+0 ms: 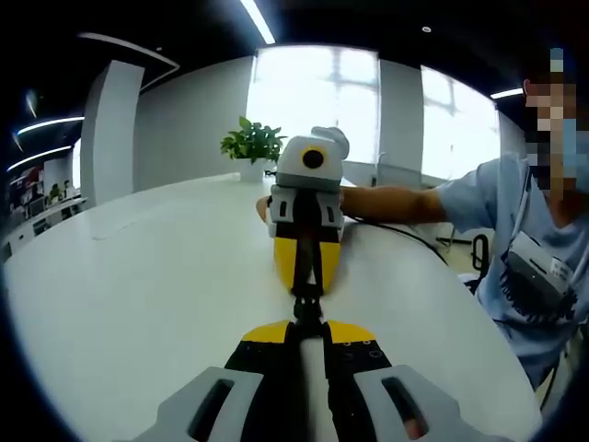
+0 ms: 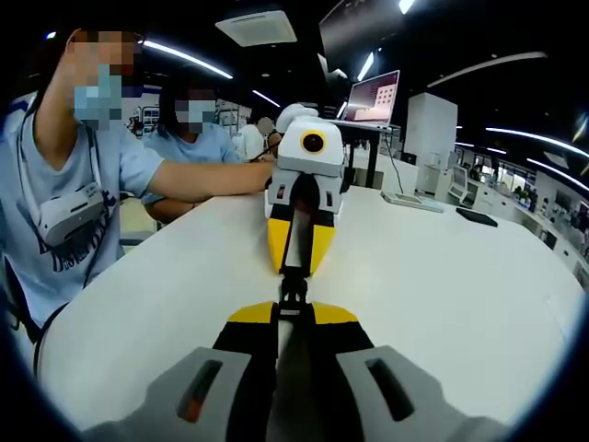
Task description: Snap the two parts of the plastic buckle together until the buckle closes and remains connected.
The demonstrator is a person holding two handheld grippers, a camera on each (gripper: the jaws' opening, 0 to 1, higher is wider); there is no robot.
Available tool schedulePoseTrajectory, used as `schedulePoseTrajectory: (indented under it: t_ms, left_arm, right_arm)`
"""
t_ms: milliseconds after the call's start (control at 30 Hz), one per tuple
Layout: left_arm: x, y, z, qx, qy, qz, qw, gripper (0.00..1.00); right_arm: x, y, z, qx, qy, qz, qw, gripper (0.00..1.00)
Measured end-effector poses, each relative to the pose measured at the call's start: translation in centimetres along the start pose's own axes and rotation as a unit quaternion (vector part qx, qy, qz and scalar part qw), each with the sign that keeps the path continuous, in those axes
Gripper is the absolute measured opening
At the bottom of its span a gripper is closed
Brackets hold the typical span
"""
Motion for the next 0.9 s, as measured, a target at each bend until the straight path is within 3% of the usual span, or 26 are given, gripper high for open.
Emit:
schedulePoseTrajectory:
  t_ms: [900]
  left_arm:
    - [0.02, 0.15, 0.12, -0.004, 0.000, 0.006, 1.0000, 0.11]
  right_arm:
    - [0.00, -0.28, 0.00, 0.002, 0.000, -0.001, 1.0000, 0.12]
Point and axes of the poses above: the point that each gripper's makers call its tool centre point, and the gripper's own axes: z roughly forward along the fingers, y roughly to its right, x roughly out of its top, the point moved 8 cm from there along -z, roughly backward along the fingers, and after that the axes turned 14 degrees about -x, right-handed, at the moved point
